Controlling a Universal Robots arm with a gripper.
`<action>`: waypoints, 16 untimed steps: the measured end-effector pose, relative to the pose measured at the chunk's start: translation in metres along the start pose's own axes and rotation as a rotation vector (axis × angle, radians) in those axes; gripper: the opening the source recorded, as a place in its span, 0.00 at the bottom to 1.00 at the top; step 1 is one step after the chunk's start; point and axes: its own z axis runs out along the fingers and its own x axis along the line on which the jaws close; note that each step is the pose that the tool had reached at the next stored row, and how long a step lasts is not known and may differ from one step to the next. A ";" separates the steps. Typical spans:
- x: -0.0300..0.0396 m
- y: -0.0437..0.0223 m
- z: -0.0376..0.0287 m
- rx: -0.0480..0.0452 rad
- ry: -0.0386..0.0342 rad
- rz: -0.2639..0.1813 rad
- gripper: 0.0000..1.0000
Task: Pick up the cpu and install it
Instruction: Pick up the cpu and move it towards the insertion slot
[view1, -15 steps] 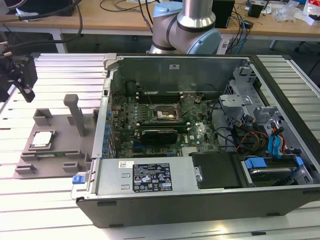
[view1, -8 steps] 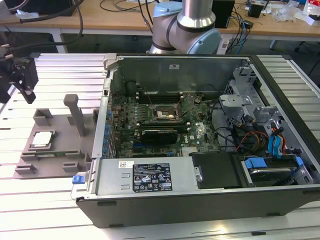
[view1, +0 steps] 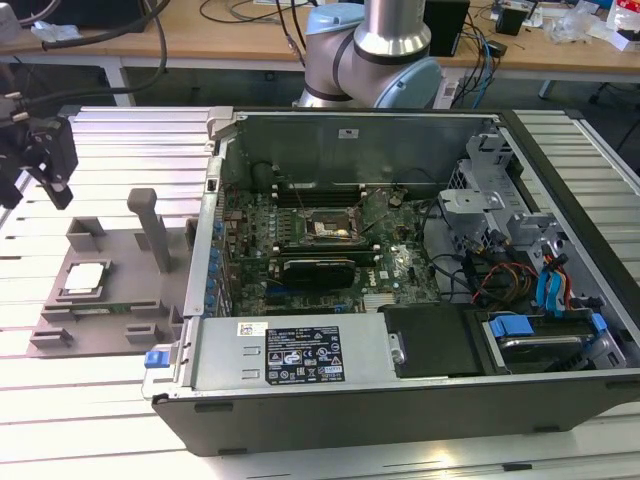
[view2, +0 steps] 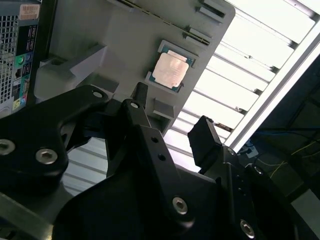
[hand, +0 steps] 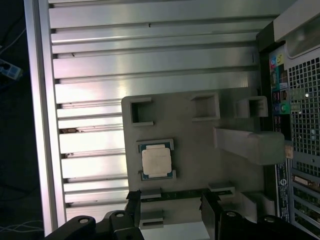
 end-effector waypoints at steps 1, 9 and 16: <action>0.0000 0.0000 0.0002 0.0000 0.0000 0.000 0.60; 0.0000 0.0000 0.0014 -0.0001 0.0000 0.000 0.60; 0.0001 0.0001 0.0042 -0.0001 -0.0001 0.000 0.60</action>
